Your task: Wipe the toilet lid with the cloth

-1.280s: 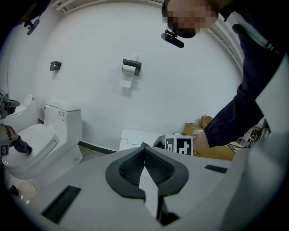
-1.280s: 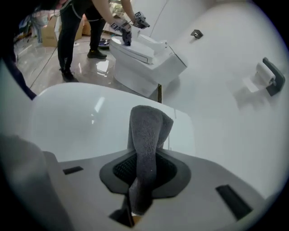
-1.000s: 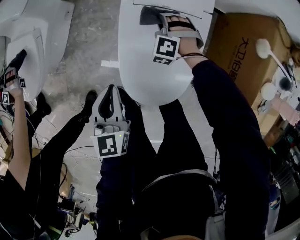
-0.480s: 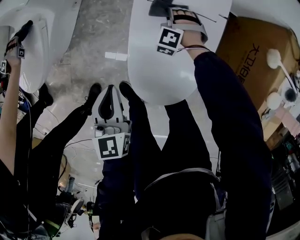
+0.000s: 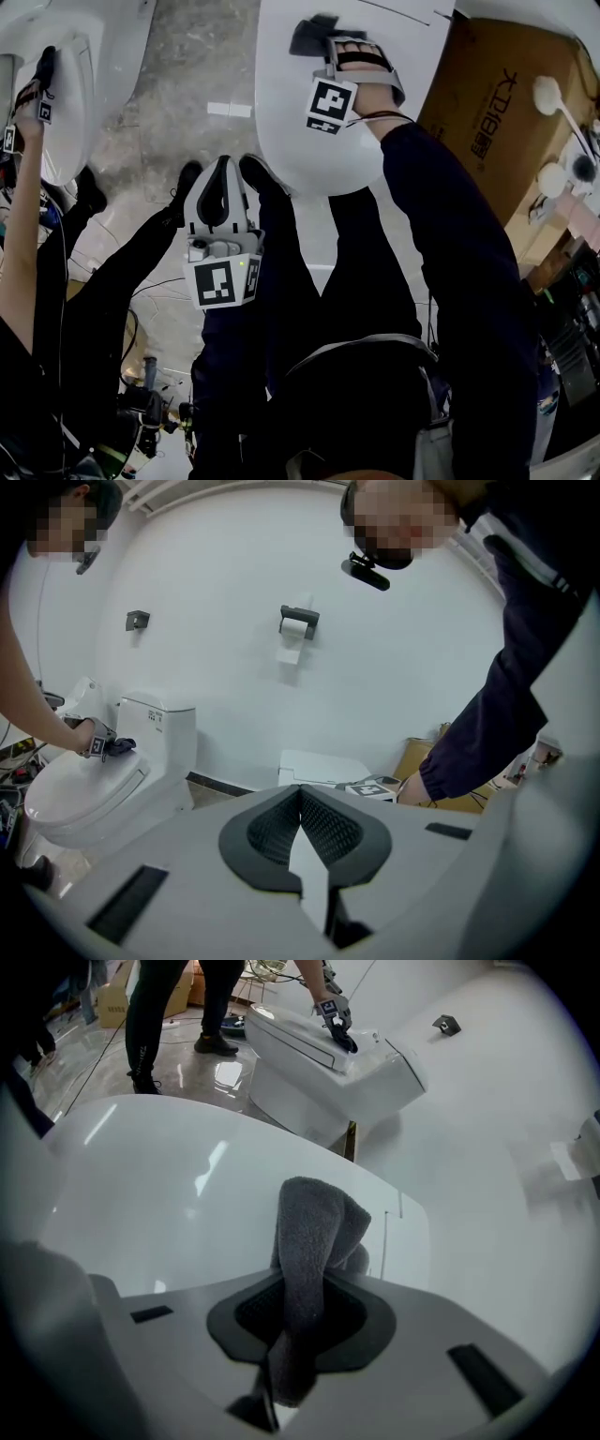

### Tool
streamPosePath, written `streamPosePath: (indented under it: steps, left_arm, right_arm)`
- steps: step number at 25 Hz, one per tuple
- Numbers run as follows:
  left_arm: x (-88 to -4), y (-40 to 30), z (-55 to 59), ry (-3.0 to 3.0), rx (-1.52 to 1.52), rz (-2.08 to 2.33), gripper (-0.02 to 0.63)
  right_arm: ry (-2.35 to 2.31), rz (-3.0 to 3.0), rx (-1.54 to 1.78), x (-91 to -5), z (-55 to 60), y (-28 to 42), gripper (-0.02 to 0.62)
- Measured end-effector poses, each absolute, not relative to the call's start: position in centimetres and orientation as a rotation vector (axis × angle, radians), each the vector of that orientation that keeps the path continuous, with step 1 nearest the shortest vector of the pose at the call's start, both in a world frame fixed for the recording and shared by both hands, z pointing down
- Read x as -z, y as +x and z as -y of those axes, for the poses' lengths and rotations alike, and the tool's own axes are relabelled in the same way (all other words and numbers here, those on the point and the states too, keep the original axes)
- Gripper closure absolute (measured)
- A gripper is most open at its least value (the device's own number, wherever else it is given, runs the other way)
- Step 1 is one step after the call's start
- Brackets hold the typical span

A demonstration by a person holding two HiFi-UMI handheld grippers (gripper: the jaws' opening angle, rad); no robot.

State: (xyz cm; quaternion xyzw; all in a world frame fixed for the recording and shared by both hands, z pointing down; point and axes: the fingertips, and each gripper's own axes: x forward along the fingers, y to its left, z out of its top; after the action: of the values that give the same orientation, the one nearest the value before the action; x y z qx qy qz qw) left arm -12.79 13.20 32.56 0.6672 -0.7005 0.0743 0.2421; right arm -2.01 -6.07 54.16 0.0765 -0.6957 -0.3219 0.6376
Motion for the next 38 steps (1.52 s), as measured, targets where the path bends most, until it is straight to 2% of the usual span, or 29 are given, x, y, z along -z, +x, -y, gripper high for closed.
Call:
streamPosePath:
  steps: [16,28,32,38]
  left_arm:
    - [-32.1,-12.0,-18.4,1.896,-0.178,1.897,0.591]
    - [-31.7,-11.1,-19.4,1.928,-0.159,1.884,0.591]
    - [-31.8,-11.6,-19.8,1.925,-0.179,1.886,0.591]
    - [-32.4,-12.1,-19.6,1.890,-0.151,1.883,0.591]
  right_arm:
    - [-0.033,1.630,0.691,-55.8,-13.9,0.7,0.522]
    - [-0.214,1.624,0.534,-56.7,-25.3,3.3,0.522]
    - [-0.300,1.650,0.406,-56.1,-25.5,2.8,0.522]
    - [-0.143,1.722,0.411,-53.2,-17.0,0.3,0.522]
